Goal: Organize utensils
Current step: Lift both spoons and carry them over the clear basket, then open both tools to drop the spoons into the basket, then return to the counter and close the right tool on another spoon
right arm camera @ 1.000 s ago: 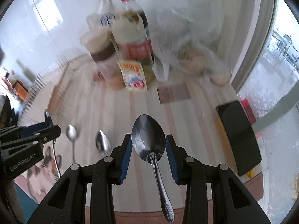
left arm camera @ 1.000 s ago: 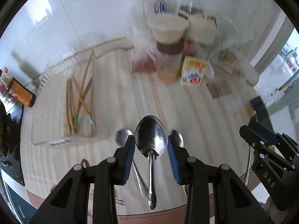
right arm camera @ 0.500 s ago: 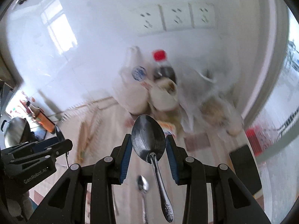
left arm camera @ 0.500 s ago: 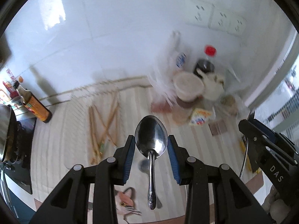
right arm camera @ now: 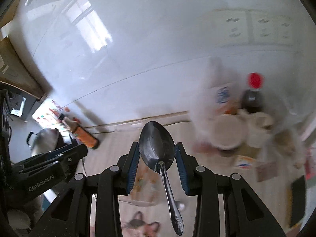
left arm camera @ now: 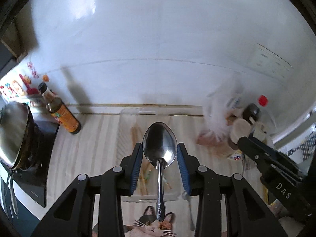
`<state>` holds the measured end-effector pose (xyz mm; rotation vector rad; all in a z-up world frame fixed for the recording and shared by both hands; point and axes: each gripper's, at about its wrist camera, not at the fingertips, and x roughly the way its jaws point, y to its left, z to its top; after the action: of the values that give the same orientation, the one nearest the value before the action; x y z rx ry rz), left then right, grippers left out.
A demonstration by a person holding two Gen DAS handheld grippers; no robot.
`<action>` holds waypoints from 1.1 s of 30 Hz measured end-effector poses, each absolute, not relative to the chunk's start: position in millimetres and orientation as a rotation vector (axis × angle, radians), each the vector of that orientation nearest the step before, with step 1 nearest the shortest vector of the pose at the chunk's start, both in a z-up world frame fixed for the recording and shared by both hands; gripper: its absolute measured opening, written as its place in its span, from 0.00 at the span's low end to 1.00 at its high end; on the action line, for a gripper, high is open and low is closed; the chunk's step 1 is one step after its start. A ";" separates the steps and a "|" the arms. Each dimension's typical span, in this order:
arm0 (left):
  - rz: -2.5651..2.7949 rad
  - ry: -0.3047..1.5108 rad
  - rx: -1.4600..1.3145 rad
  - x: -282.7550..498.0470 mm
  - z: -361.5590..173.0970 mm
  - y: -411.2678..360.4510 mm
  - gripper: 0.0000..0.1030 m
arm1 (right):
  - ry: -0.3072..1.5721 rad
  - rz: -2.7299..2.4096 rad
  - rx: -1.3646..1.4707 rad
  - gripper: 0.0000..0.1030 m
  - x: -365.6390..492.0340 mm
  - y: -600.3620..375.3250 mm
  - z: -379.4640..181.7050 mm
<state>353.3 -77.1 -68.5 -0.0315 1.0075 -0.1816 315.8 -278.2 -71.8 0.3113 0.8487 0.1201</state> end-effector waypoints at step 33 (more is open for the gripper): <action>0.040 1.148 0.001 422.2 -151.3 -5.8 0.88 | 1.173 0.051 0.386 0.49 417.6 -237.0 -201.2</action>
<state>422.2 -5.9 -151.3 0.0009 1.1481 0.0400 417.6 -237.0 -201.2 0.3861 1.1733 0.0513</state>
